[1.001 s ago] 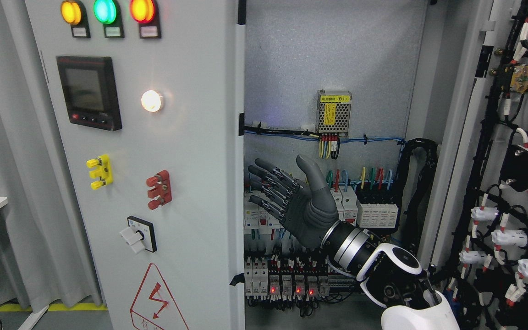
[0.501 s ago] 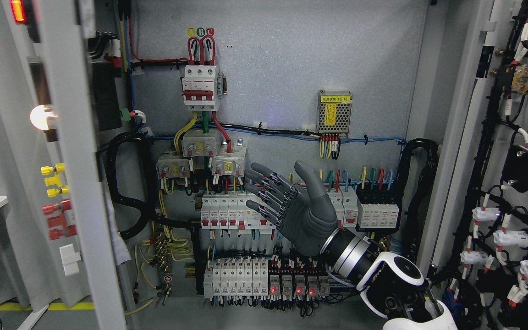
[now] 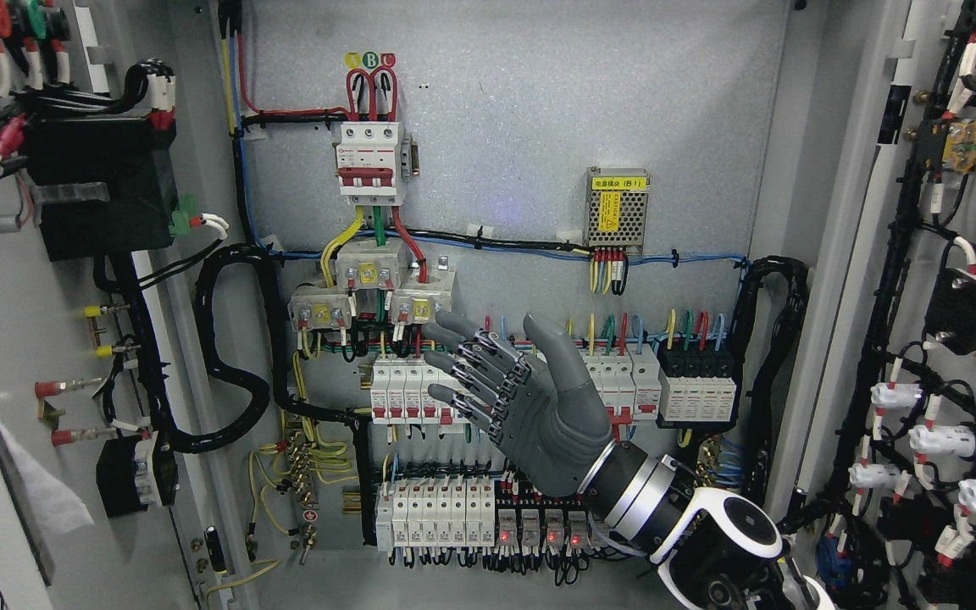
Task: Open door with both hands
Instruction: 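Sweep the right hand outward to swing the meter door fully open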
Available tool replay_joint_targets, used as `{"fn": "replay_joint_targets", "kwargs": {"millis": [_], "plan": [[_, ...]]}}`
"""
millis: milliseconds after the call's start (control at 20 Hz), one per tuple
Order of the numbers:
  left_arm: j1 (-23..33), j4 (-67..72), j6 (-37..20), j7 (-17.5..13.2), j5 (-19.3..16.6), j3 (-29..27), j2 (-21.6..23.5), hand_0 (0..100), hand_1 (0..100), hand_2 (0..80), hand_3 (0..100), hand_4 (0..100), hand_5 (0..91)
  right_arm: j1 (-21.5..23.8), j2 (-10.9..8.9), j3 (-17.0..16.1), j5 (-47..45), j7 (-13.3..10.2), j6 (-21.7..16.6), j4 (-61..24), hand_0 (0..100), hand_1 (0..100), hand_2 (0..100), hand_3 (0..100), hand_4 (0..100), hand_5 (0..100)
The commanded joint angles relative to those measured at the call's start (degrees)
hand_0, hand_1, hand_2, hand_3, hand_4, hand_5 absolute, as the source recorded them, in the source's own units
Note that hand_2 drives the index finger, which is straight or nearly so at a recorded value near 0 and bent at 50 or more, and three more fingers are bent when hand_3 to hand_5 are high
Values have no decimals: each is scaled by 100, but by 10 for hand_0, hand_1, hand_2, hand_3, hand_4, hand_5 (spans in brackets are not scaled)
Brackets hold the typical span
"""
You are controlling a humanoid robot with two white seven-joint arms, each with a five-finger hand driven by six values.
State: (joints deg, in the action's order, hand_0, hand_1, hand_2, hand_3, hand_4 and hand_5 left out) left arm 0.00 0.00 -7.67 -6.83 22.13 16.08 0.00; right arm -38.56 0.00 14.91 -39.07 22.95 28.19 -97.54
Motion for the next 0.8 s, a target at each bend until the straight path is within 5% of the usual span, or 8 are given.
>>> {"fn": "replay_joint_targets", "kwargs": {"millis": [0,551,751], "plan": [[150,-44,2,-2,2,0,176,288,0,27,27,35,0,147,-18,539,4,52,-6,-670,218,0,0,0,0,0],[158,-44,2,-2,2,0,167,288,0,27,28,35,0,76,0,1435,-13,78,-393,-705,218,0,0,0,0,0],[150,-44,2,-2,-7,0,167,288,0,27,27,35,0,76,0,1971,-13,78,-928,-538,218,0,0,0,0,0]]}}
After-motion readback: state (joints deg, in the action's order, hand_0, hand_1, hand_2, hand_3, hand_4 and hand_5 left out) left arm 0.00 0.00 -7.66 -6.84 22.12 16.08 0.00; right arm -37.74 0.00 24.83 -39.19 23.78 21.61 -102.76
